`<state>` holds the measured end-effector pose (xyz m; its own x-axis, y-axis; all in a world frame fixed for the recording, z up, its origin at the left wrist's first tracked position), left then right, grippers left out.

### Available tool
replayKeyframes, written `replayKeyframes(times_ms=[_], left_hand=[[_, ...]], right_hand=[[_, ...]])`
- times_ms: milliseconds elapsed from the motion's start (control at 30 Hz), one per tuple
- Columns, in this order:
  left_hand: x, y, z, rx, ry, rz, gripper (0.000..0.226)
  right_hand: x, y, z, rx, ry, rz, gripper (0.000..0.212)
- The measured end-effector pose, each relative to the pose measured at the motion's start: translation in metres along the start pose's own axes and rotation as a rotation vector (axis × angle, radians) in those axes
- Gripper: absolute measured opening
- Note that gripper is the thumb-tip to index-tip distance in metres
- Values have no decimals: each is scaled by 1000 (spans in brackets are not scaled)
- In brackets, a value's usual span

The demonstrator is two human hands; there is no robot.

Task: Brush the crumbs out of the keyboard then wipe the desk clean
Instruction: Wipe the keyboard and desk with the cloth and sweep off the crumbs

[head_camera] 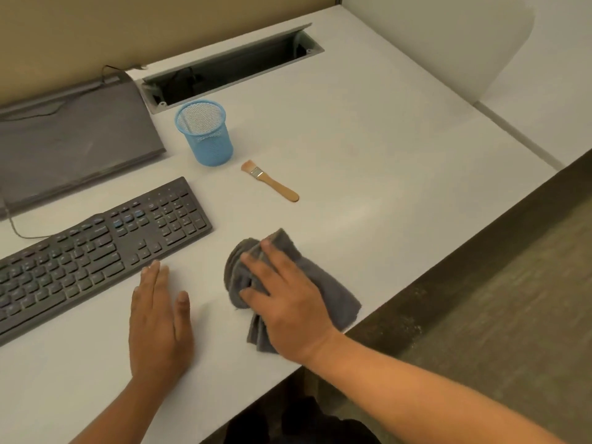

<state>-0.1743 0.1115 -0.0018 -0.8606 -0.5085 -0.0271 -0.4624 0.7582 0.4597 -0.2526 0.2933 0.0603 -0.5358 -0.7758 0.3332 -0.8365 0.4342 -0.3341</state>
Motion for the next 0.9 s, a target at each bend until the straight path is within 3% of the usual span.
replayKeyframes(times_ms=[100, 267, 567, 833, 900], left_hand=[[-1, -2, -5, -81, 45, -17, 71], [0, -4, -3, -71, 42, -6, 70], [1, -3, -1, -25, 28, 24, 70], [5, -3, 5, 71, -16, 30, 73], [5, -4, 6, 80, -21, 20, 74]], right_hand=[[-5, -33, 45, -15, -103, -73, 25], [-6, 1, 63, -23, -224, 66, 36], [-22, 132, 10, 45, -246, 548, 44], [-136, 301, -101, -245, -127, 1062, 50], [-152, 323, -124, -316, -171, 1150, 52]])
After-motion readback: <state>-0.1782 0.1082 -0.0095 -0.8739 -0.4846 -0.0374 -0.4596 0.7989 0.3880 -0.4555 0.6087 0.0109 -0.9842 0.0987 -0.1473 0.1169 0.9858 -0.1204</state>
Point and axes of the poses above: each hand's wrist, its own x-axis towards the middle knuckle, its own z-axis out of the palm, y = z × x, the point moved 8 cm from there along x, towards the middle knuckle, and after that the axes turned 7 degrees about -y, right-handed, at the moved point
